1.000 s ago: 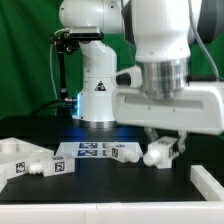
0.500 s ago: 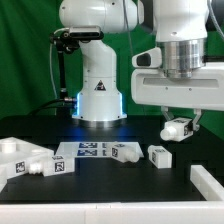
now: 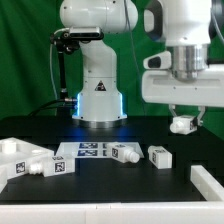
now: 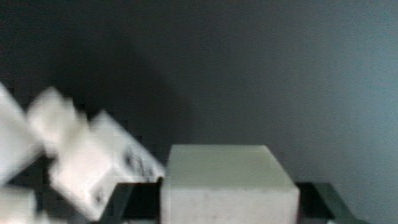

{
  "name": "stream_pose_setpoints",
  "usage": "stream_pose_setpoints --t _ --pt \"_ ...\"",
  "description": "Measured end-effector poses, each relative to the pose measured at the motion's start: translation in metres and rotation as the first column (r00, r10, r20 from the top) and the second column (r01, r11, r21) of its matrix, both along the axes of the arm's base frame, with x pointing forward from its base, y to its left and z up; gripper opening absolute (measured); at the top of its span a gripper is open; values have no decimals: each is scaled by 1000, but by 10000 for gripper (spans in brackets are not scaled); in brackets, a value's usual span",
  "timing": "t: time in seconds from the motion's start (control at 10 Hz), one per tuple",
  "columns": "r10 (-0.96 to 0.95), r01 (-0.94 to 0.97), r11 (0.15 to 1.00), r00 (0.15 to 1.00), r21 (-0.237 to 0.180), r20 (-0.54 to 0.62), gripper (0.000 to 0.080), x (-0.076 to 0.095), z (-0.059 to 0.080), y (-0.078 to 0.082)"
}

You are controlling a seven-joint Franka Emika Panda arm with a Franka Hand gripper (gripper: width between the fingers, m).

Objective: Assemble one leg

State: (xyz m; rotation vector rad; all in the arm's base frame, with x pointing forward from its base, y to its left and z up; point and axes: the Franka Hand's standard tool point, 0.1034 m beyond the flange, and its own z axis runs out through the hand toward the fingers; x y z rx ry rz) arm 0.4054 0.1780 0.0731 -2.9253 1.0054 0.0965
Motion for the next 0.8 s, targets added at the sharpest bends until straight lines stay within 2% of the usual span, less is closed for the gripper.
stream_pose_setpoints --t 0.4,0.5,0.7,0.8 --pt "9 -9 1000 1000 0 2 285 -1 -4 1" --pt "-6 6 1000 999 9 31 285 -3 -15 -7" --pt "-14 14 1000 1000 -8 26 285 -38 -43 -12" --pt "-30 30 1000 999 -8 36 285 -48 -52 -10"
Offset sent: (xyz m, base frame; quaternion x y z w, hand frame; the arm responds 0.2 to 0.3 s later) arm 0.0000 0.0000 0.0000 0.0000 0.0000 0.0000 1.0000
